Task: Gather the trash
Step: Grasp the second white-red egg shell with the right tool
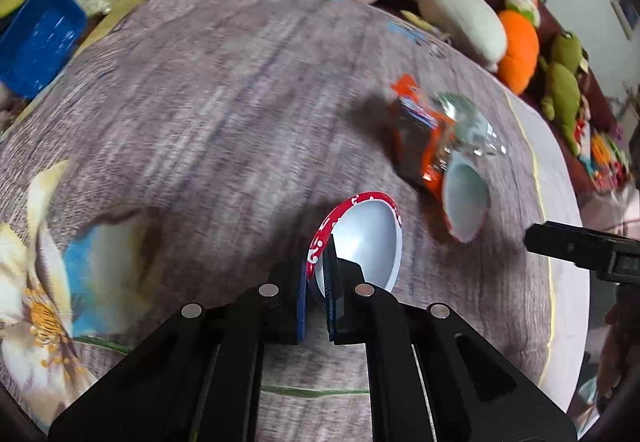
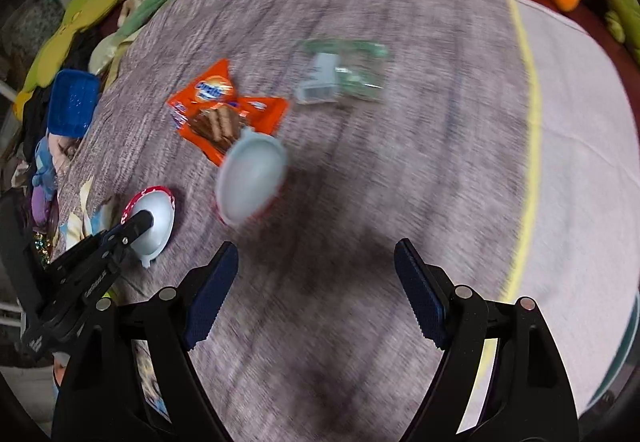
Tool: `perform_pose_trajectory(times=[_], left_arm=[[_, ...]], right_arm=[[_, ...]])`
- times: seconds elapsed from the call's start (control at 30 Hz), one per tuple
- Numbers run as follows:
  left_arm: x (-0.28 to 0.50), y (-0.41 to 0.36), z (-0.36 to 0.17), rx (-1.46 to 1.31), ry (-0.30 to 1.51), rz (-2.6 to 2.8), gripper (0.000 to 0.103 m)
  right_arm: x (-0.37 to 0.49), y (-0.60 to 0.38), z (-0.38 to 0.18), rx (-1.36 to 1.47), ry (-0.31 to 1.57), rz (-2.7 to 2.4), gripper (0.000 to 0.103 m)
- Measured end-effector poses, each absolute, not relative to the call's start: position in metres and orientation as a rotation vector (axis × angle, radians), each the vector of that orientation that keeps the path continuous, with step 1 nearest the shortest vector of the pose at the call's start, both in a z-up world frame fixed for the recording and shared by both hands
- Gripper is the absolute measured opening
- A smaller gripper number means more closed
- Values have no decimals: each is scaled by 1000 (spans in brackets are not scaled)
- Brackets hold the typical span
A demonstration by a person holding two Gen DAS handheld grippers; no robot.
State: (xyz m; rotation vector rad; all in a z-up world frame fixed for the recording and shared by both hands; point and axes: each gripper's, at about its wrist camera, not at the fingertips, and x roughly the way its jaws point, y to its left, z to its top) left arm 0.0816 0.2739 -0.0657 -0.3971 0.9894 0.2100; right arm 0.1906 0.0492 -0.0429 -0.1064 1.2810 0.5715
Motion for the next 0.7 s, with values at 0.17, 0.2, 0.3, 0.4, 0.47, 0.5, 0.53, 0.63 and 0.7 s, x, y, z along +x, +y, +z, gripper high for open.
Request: perform_pose_trajectory(times=[0.17,0.2,0.3,0.4,0.47,0.5,0.53,0.63,0.7], left_arm=[[80,286,-66,-421,992,230,8],[79,288,-66,-427,992,232,8],[79,290,-66,-432,994,235,8],[80,289,-68,-432,998,235,8],[82,288,-70,-434,1002,234,8],[82,287,-70,-434,1004,234,8],[82,286,-71,-434,1005,234,8],[84,280,-71,-431,1008,229,8],[85,275,-70,-423,1010,222,8]], right_arm=[[198,87,-51,-123,1285,627,77],[200,92,-53,-122,1286,633,77],[205,105,-61,-128,1278,639,74],[210,111,-67,-130,1286,646,68],[211,113,-72,-138,1292,648,67],[212,114,-74,-145,1291,647,64],[212,115,-75,-151,1290,645,60],[212,113,-75,-163,1270,639,52],[210,106,-73,-164,1261,635,52]])
